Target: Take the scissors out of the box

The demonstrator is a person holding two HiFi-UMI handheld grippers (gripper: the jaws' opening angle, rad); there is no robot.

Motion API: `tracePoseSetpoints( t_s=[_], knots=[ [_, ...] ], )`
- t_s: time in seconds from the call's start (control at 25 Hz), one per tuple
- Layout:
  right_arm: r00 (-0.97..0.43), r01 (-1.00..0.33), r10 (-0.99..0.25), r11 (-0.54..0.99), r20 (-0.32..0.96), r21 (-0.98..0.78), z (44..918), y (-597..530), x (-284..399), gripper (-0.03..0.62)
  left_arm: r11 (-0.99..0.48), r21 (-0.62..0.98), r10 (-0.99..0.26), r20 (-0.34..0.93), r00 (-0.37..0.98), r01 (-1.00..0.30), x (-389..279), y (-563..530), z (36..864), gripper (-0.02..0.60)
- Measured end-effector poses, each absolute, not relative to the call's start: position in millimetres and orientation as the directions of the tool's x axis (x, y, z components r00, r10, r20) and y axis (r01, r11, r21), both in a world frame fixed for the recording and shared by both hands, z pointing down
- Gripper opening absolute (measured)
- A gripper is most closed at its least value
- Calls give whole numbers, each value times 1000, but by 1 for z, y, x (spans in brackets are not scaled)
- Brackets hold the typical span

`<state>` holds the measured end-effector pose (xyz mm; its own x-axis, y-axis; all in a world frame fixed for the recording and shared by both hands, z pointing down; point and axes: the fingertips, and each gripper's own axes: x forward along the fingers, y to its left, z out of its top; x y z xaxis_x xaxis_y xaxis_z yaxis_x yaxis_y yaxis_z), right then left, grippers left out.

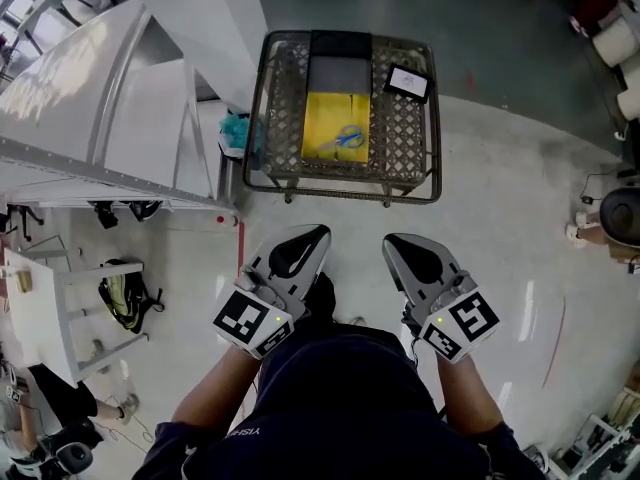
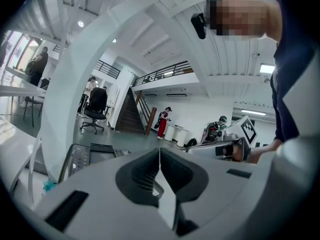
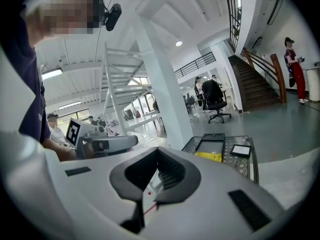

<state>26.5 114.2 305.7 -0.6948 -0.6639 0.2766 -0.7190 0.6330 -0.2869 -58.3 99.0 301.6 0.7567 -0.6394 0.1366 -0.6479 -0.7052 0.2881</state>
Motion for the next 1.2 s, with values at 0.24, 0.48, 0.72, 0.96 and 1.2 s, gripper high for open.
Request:
tracePoseSetpoints(
  t_s=[0.24, 0.48, 0.72, 0.96, 1.2],
  knots=[
    [-669, -744, -677, 604, 308, -286, 311, 65, 7, 17, -721, 308, -608, 152, 780, -621, -81, 47, 309, 29],
    [-651, -759, -684, 592, 328, -271, 317, 14, -13, 17, -739, 317, -573, 169, 802, -595, -102, -5, 319, 29],
    [-629, -777, -694, 572, 352, -261, 325, -20, -27, 17, -751, 325, -549, 177, 817, -575, -118, -44, 332, 29],
    [-626, -779, -688, 570, 367, -260, 334, -41, -34, 17, -764, 316, -530, 191, 826, -563, -120, -70, 342, 29],
    [-638, -769, -672, 584, 375, -261, 343, -57, -37, 17, -767, 307, -515, 227, 827, -563, -115, -84, 358, 29]
  ],
)
